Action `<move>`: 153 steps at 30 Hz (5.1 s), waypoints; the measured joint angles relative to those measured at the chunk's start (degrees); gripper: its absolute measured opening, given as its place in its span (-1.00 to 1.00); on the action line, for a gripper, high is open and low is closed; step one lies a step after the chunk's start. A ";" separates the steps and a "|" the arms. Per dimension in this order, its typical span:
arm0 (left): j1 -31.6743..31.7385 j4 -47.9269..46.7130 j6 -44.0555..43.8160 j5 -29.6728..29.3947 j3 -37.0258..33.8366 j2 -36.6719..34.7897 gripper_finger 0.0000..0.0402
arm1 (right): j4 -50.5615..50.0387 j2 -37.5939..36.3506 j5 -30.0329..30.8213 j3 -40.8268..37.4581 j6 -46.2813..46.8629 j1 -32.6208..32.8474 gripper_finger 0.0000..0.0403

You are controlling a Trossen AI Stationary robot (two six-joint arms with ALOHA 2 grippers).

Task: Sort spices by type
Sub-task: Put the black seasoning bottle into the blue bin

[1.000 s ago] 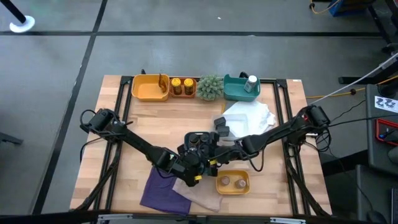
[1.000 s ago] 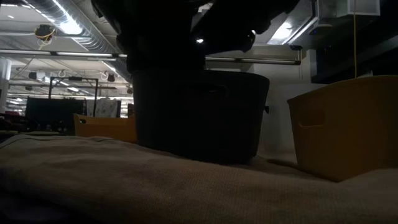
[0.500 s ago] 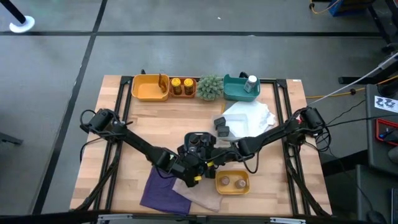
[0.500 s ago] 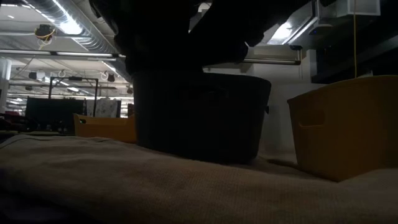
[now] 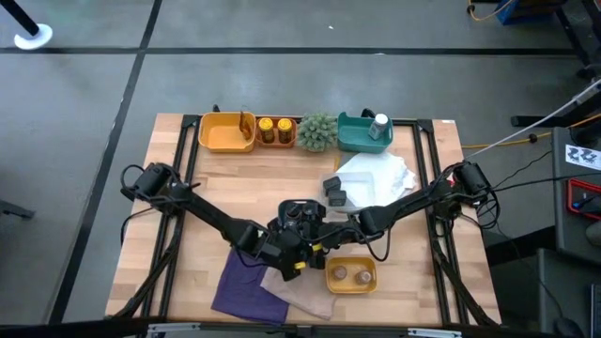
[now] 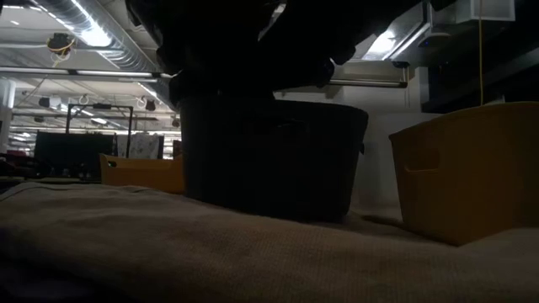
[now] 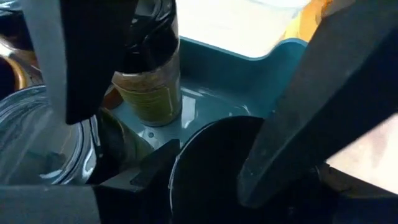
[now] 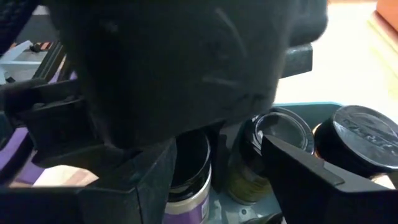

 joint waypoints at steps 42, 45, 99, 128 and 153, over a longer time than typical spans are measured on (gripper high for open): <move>4.00 -3.20 0.16 11.76 0.00 -2.43 0.12 | -0.31 -0.17 -0.03 -0.22 -0.21 0.00 0.20; 3.93 -3.12 1.92 11.73 0.00 -2.43 0.11 | -0.31 -0.17 -0.22 -0.22 -0.23 0.00 0.20; 4.01 -2.89 9.90 11.21 0.04 -1.99 0.11 | -37.06 -27.49 12.36 -1.07 2.27 6.86 0.20; 3.93 -2.76 10.11 11.34 0.00 -1.99 0.11 | 7.10 -64.89 -12.05 -53.87 -3.51 -6.12 0.20; 3.93 -2.96 10.01 11.34 -0.02 -1.99 0.11 | 4.26 -80.64 -17.21 -63.28 -8.16 -13.11 0.20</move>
